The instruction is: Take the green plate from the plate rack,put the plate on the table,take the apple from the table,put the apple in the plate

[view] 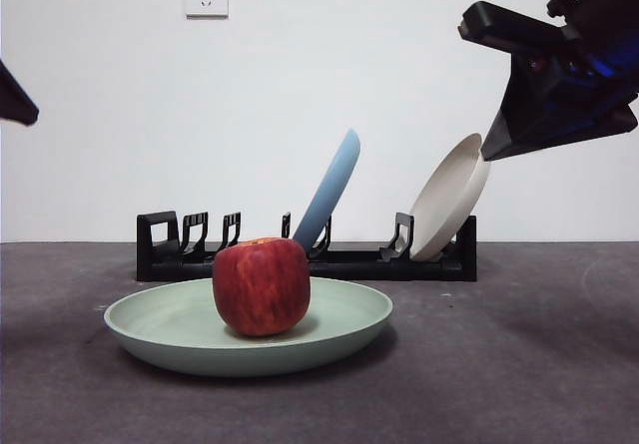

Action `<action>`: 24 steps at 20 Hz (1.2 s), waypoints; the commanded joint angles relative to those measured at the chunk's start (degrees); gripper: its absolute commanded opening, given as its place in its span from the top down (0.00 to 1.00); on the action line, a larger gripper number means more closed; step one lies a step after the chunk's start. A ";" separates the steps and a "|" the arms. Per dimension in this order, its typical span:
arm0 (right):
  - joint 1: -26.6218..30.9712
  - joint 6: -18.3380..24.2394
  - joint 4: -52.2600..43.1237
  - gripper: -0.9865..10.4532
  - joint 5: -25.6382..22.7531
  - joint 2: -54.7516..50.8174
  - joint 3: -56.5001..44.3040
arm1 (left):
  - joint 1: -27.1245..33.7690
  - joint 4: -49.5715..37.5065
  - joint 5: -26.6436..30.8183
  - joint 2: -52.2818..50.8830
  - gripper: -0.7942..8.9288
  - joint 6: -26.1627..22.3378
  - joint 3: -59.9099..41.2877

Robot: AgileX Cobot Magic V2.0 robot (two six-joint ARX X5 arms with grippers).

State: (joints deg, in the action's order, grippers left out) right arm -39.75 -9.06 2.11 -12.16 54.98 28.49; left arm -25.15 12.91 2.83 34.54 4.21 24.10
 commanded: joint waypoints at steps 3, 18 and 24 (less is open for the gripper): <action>-0.02 -0.55 -0.24 0.91 -0.15 -0.09 -0.26 | 0.13 -0.42 0.07 -0.22 0.92 0.52 -0.07; -0.02 -0.55 -0.24 0.91 -0.15 -0.09 -0.26 | 18.84 4.26 -0.20 -26.05 0.92 -3.45 -6.95; -0.02 -0.55 -0.24 0.91 -0.15 -0.09 -0.26 | 22.05 -5.18 -0.42 -31.21 0.92 -4.39 -19.54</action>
State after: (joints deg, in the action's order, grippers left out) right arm -39.75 -9.23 2.11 -12.19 54.98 28.49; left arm -3.29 8.19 2.42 3.49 0.56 5.08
